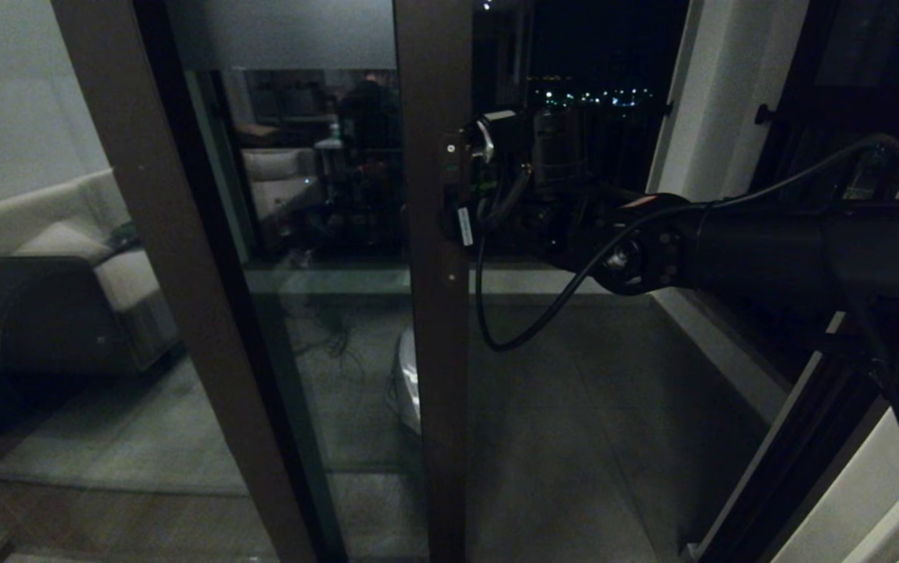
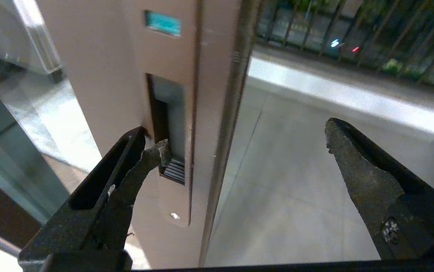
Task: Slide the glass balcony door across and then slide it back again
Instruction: Close the slid door
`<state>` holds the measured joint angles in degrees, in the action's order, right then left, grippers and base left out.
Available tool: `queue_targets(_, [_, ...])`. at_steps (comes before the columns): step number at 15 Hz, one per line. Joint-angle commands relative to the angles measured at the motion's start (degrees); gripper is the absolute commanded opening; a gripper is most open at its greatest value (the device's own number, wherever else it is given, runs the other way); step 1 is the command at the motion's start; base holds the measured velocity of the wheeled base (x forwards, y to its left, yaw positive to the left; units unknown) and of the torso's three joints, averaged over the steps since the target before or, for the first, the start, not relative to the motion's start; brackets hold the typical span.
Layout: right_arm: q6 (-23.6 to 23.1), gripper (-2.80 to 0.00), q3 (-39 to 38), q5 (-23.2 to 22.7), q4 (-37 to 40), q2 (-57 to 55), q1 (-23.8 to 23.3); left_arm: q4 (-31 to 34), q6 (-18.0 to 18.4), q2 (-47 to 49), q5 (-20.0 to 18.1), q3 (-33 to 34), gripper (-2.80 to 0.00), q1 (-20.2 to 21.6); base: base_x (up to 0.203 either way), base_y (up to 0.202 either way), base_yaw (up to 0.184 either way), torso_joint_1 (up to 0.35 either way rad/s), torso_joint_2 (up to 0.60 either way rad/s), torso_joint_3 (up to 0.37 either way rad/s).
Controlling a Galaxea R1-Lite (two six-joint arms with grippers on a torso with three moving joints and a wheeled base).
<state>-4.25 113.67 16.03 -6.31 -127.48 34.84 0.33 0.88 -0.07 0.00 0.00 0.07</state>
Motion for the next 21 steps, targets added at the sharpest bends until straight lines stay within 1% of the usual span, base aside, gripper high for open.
queue_targets(1, [-0.4,0.0,-0.1,0.6,-1.0,-0.8,-0.6,0.0,0.0,0.0,0.0,0.1,-2.8,0.0,0.0,0.0,0.0,0.0,0.0,0.0])
queue_targets(5, [-1.3,0.0,-0.1,0.5,-1.1,-0.8,-2.6,0.0,0.0,0.0,0.0,0.1,-2.8,0.0,0.0,0.0,0.0,0.0,0.0,0.0])
queue_targets(13, [-1.4,0.0,-0.2,0.6,-1.0,-0.8,-3.6,0.0,0.0,0.0,0.0,0.1,-2.8,0.0,0.0,0.0,0.0,0.0,0.0,0.0])
queue_targets(21, [-2.9,0.0,-0.2,0.7,-1.0,-0.9,-5.3,0.0,0.0,0.0,0.0,0.1,-2.8,0.0,0.0,0.0,0.0,0.0,0.0,0.0])
